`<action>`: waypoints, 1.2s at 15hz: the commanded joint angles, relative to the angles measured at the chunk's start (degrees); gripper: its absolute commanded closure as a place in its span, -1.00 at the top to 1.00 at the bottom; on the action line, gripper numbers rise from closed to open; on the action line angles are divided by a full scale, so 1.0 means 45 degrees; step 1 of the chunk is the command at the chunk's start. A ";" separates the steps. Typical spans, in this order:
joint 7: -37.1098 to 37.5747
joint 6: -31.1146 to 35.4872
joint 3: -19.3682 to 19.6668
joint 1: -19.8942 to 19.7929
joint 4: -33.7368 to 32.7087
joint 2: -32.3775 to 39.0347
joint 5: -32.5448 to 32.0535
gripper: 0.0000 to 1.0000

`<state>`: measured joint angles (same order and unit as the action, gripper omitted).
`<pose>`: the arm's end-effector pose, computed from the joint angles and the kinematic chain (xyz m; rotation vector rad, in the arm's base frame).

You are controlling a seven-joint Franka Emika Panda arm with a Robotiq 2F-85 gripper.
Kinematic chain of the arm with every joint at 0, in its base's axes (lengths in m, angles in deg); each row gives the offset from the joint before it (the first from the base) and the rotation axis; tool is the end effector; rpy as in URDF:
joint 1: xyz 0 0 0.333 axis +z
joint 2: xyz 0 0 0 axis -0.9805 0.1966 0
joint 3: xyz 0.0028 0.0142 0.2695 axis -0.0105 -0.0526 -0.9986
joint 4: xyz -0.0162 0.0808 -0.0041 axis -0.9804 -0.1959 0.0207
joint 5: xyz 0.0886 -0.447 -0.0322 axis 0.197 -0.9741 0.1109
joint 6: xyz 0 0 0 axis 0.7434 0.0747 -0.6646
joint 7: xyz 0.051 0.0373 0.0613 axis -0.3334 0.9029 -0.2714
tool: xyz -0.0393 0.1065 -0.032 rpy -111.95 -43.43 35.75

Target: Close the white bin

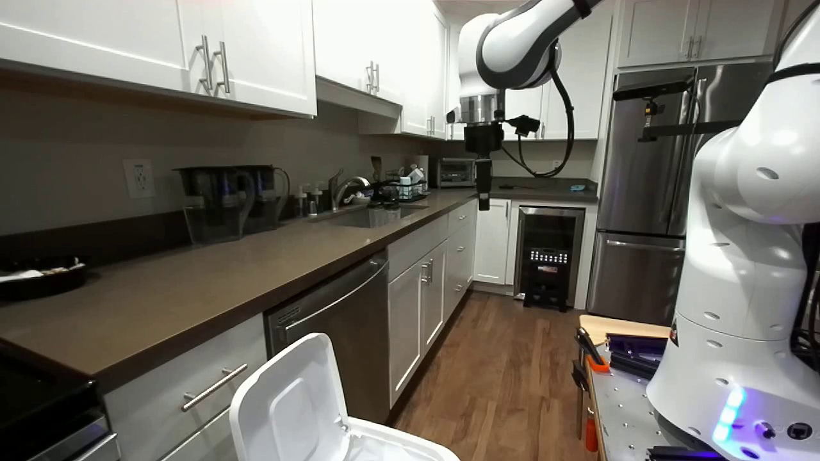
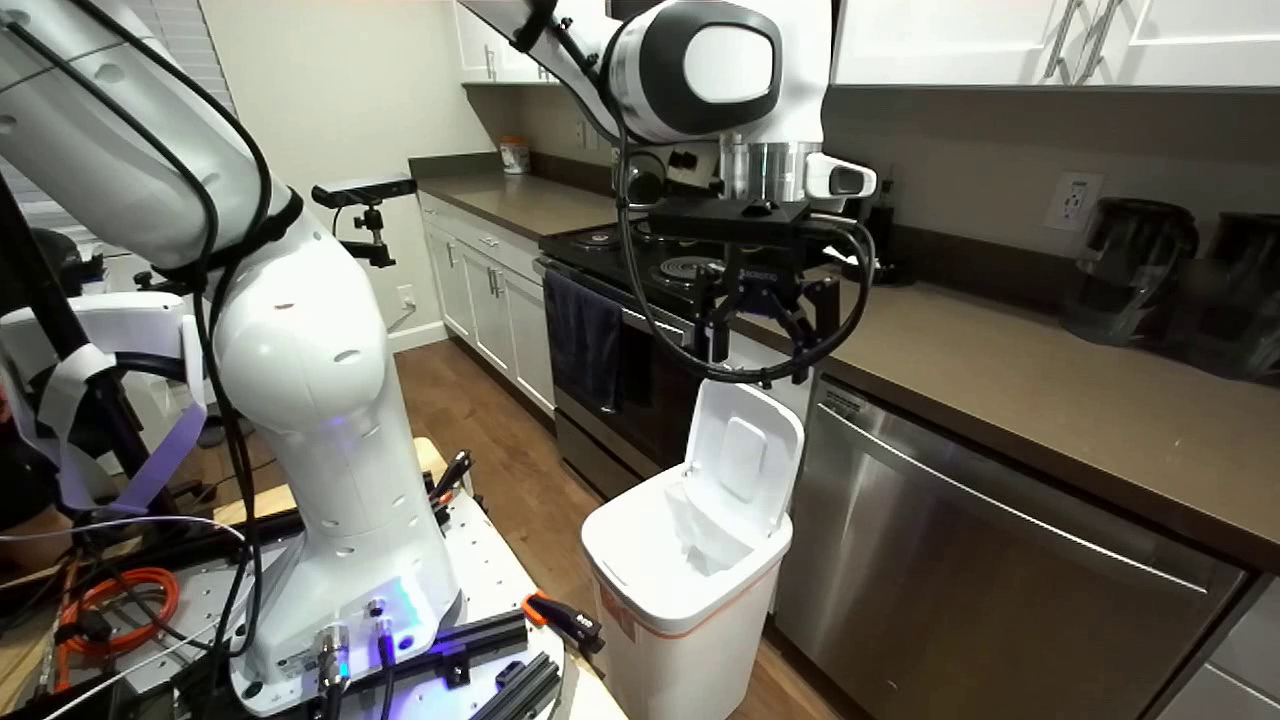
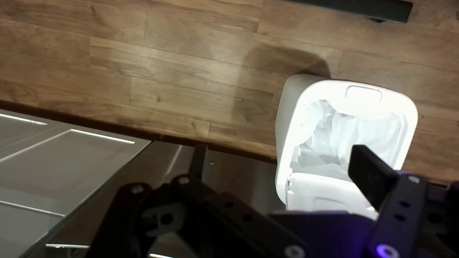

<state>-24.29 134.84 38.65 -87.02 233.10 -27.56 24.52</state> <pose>0.4335 -0.1981 0.3187 3.0183 0.2470 -0.0846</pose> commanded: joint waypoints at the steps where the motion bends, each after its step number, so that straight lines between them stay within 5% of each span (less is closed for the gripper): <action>1: 0.0093 0.0779 -0.0143 -0.0009 0.0399 0.0413 0.0194 1.00; 8: 0.0461 0.5020 -0.0943 0.1531 0.0721 0.4459 0.2702 1.00; 13: 0.0527 0.5334 -0.2595 0.1901 -0.2092 0.8498 0.4398 1.00; 18: 0.1504 0.4587 -0.3710 0.1750 -0.6026 1.1703 0.4041 1.00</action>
<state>-20.03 158.49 24.14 -78.31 216.50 16.83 43.01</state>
